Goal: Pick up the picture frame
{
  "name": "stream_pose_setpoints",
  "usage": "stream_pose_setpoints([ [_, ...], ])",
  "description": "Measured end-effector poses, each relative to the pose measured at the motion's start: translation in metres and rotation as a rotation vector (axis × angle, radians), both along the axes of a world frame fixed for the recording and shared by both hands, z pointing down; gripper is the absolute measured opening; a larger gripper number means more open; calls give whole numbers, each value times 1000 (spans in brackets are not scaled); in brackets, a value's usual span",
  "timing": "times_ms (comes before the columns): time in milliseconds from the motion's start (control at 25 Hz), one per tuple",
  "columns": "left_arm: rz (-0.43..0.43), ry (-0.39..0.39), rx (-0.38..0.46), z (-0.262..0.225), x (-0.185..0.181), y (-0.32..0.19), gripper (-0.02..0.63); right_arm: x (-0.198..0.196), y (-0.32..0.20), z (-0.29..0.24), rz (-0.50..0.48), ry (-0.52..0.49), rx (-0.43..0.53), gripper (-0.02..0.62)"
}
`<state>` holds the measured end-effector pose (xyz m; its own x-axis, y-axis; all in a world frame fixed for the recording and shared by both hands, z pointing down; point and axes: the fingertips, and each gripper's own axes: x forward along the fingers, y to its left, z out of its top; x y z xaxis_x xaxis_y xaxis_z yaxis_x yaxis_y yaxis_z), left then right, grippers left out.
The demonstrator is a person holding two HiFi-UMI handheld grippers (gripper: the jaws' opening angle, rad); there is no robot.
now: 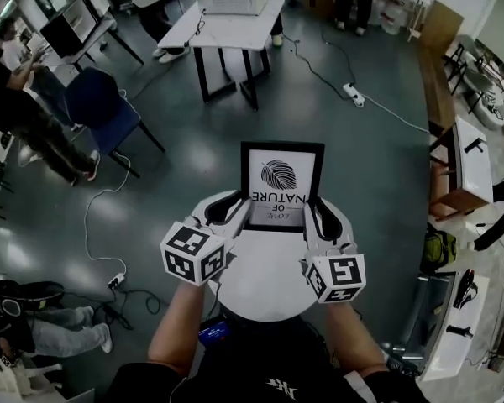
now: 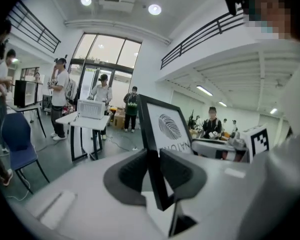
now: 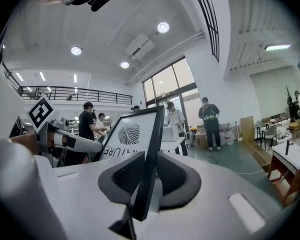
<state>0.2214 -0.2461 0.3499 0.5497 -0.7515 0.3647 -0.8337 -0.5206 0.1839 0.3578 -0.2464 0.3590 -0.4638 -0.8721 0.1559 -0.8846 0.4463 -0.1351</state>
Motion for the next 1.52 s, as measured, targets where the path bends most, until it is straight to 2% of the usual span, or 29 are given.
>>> stream_pose_setpoints([
  [200, -15, 3, 122, -77, 1, 31, 80, 1, 27, -78, -9, -20, 118, 66],
  [520, -20, 6, 296, -166, -1, 74, 78, 1, 72, -166, -18, -36, 281, 66],
  [640, -12, 15, 363, -195, -16, 90, 78, -14, 87, -194, -11, -35, 336, 66],
  [760, -1, 30, 412, -217, -50, 108, 78, -48, 105, -219, -1, -33, 381, 64],
  [880, 14, 40, 449, -238, -72, 125, 78, -70, 123, -241, 10, -34, 414, 64],
  [1080, 54, 40, 496, -265, -75, 141, 78, -73, 145, -266, 46, -44, 447, 64],
  [1280, 105, 57, 521, -289, -80, 160, 78, -78, 168, -287, 87, -35, 461, 64],
  [1520, 168, 84, 532, -307, -102, 180, 78, -100, 196, -309, 142, -23, 475, 63],
])
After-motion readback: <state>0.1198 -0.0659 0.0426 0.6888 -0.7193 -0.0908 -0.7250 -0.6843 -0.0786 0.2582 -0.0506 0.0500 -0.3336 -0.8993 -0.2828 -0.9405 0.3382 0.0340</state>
